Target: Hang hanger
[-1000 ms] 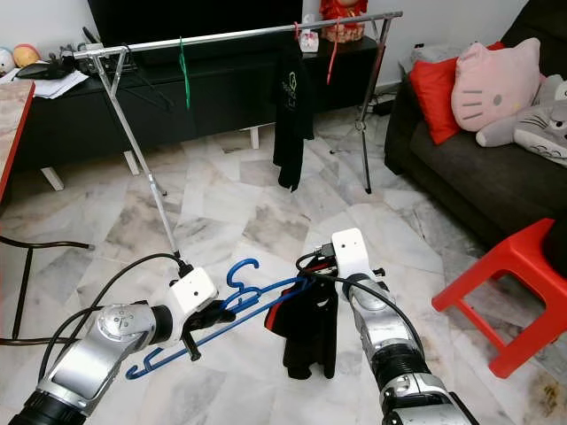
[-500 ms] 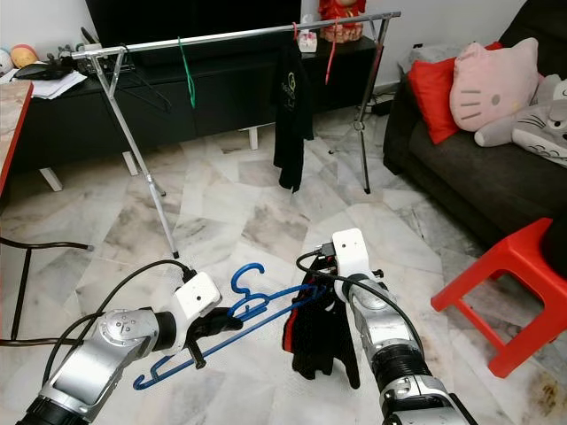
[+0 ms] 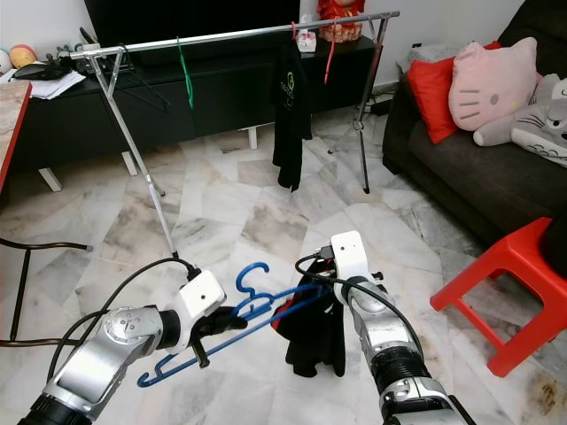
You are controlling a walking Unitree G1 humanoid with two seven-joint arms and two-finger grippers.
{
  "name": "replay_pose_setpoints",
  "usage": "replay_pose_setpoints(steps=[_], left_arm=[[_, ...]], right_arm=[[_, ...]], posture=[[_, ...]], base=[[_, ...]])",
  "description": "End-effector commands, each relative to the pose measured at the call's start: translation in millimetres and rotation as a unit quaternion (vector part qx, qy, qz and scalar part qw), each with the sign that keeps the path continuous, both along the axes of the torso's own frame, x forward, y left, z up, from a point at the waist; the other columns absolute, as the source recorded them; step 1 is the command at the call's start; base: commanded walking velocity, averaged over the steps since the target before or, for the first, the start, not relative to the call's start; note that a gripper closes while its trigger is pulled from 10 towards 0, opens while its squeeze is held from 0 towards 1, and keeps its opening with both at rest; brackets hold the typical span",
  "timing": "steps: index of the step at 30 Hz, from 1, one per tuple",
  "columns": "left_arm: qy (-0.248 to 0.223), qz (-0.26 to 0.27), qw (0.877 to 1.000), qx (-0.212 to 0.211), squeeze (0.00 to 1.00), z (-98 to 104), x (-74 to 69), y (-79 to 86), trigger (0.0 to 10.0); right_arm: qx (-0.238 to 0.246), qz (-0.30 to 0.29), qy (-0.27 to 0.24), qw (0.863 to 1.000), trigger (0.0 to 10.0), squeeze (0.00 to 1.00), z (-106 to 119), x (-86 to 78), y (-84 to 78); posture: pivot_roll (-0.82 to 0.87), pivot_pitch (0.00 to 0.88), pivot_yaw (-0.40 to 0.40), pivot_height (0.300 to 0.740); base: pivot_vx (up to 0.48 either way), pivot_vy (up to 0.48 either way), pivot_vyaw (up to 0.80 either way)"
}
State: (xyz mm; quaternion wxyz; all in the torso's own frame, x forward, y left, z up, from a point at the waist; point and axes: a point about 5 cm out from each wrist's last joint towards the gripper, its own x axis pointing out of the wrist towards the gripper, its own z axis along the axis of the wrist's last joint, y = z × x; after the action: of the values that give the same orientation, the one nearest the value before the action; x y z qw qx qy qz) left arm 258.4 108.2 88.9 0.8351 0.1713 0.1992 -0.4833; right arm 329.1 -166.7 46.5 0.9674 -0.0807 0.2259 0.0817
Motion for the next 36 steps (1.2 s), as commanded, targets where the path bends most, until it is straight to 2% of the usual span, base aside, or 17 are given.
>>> replay_pose_setpoints(steps=[1, 11, 17, 23, 30, 36], left_arm=[[-0.004, -0.010, 1.000, -0.010, 0.00, 5.7, -1.4, -5.6, 10.0], [-0.037, 0.043, 0.998, 0.006, 0.00, 5.7, 12.0, -6.6, 10.0], [-0.046, 0.048, 0.997, 0.027, 0.00, 1.8, 13.6, -5.8, 10.0], [-0.046, 0.049, 0.998, 0.018, 0.00, 2.8, 13.7, -7.4, 10.0], [-0.058, 0.053, 0.997, 0.012, 0.00, 4.1, 16.1, -11.3, 10.0], [-0.078, 0.057, 0.995, -0.005, 0.00, 9.6, 20.6, -19.3, 10.0]], right_arm=[[-0.002, 0.002, -0.012, 1.000, 10.0, 0.00, 6.3, 2.0, 1.3], [-0.001, -0.001, -0.016, 1.000, 10.0, 0.00, 8.8, 2.6, 0.2], [-0.008, -0.005, -0.017, 1.000, 10.0, 0.00, 8.5, 0.7, -2.1], [-0.007, -0.003, -0.018, 1.000, 10.0, 0.00, 9.4, -0.6, -3.1], [-0.032, 0.019, -0.023, 0.999, 10.0, 0.00, 17.2, 0.1, -4.8], [-0.038, 0.045, -0.029, 0.998, 10.0, 0.00, 23.2, -1.7, 1.1]], posture=[[-0.07, 0.000, -0.045, 0.740], [-0.07, 0.000, -0.047, 0.740], [-0.07, 0.000, -0.047, 0.740], [-0.07, 0.000, -0.047, 0.740], [-0.07, 0.000, -0.048, 0.740], [-0.07, 0.000, -0.048, 0.740]], base=[[0.000, 0.000, 0.00], [0.000, 0.000, 0.00], [0.000, 0.000, 0.00], [0.000, 0.000, 0.00], [0.000, 0.000, 0.00], [0.000, 0.000, 0.00]])
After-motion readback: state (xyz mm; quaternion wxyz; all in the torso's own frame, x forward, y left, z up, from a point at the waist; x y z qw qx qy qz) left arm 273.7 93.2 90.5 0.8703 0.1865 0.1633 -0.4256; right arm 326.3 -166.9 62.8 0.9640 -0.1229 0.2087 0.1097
